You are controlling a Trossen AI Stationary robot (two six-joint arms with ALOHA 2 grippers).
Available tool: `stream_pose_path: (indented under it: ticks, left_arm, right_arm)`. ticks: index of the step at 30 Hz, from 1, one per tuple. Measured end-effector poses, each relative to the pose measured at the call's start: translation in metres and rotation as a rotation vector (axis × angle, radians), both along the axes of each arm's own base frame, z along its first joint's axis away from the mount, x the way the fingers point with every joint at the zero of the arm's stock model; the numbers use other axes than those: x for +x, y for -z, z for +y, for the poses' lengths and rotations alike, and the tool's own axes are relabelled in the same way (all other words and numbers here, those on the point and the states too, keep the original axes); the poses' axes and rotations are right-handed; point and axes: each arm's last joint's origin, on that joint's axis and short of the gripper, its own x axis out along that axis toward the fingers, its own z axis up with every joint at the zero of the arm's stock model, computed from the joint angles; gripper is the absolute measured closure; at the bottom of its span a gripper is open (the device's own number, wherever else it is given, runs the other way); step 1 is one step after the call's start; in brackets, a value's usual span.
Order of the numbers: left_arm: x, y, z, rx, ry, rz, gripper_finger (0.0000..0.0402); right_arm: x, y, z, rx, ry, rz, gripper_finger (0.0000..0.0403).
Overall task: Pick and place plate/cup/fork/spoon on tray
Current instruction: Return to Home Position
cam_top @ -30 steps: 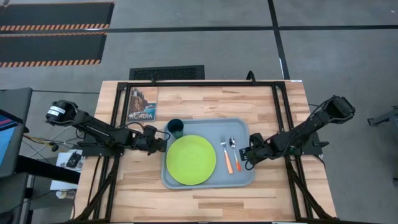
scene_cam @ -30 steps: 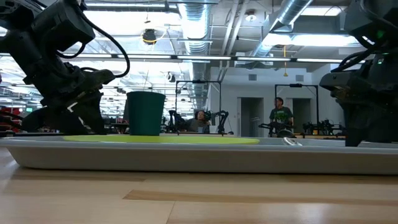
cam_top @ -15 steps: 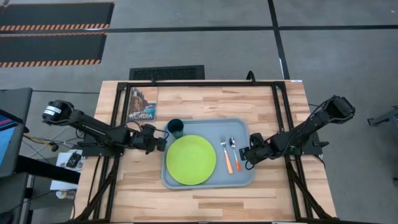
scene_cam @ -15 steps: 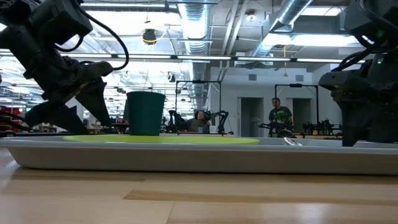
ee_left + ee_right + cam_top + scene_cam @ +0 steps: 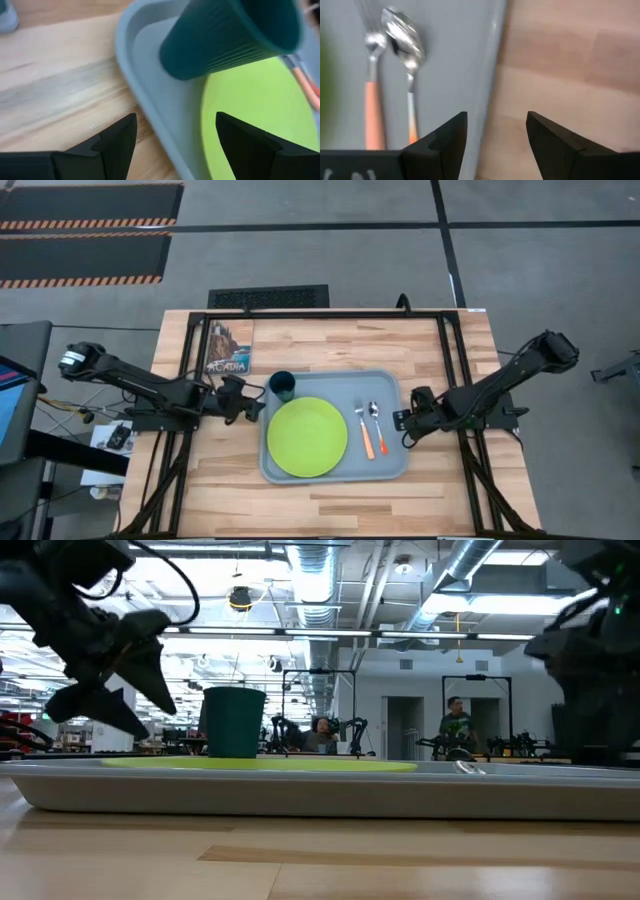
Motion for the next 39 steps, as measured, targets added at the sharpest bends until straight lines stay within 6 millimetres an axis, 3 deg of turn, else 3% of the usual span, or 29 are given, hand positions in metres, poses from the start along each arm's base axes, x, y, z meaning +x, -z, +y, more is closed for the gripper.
stream_pose_path:
  ticks: [5, 9, 13, 17, 19, 23, 27, 30, 32, 36, 39]
  left_arm:
    - [-0.006, -0.019, 0.002, 0.066, 0.084, -0.088, 0.0145]
    - [-0.014, -0.050, 0.004, 0.154, 0.170, -0.218, 0.0145]
    - [-0.028, -0.086, 0.008, 0.337, 0.253, -0.338, 0.0145]
    - [-0.045, -0.112, 0.014, 0.587, 0.318, -0.381, 0.0145]
    - [-0.055, -0.124, 0.016, 0.613, 0.301, -0.438, 0.0145]
    - [-0.078, -0.141, 0.021, 0.687, 0.353, -0.563, 0.0145]
    - [-0.107, -0.145, 0.026, 0.708, 0.380, -0.689, 0.0145]
    - [-0.126, -0.141, 0.031, 0.739, 0.335, -0.743, 0.0145]
    - [-0.127, -0.136, 0.031, 0.748, 0.323, -0.743, 0.0145]
    - [-0.114, -0.126, 0.027, 0.735, 0.407, -0.719, 0.0145]
    - [-0.099, -0.103, 0.023, 0.721, 0.482, -0.670, 0.0145]
  right_arm:
    - [0.006, -0.033, -0.003, -0.140, -0.106, -0.085, 0.0175]
    - [0.015, -0.067, -0.008, -0.284, -0.236, -0.184, 0.0175]
    - [0.024, -0.101, -0.013, -0.431, -0.447, -0.223, 0.0175]
    - [0.032, -0.131, -0.018, -0.644, -0.505, -0.264, 0.0175]
    - [0.036, -0.144, -0.022, -0.767, -0.535, -0.274, 0.0175]
    - [0.029, -0.165, -0.039, -0.855, -0.517, -0.305, 0.0175]
    - [0.006, -0.179, -0.056, -0.923, -0.477, -0.338, 0.0175]
    - [-0.013, -0.181, -0.064, -0.975, -0.450, -0.396, 0.0175]
    - [-0.023, -0.174, -0.067, -1.000, -0.448, -0.462, 0.0175]
    - [-0.039, -0.139, -0.069, -1.002, -0.412, -0.611, 0.0175]
    - [-0.046, -0.109, -0.069, -0.989, -0.386, -0.717, 0.0175]
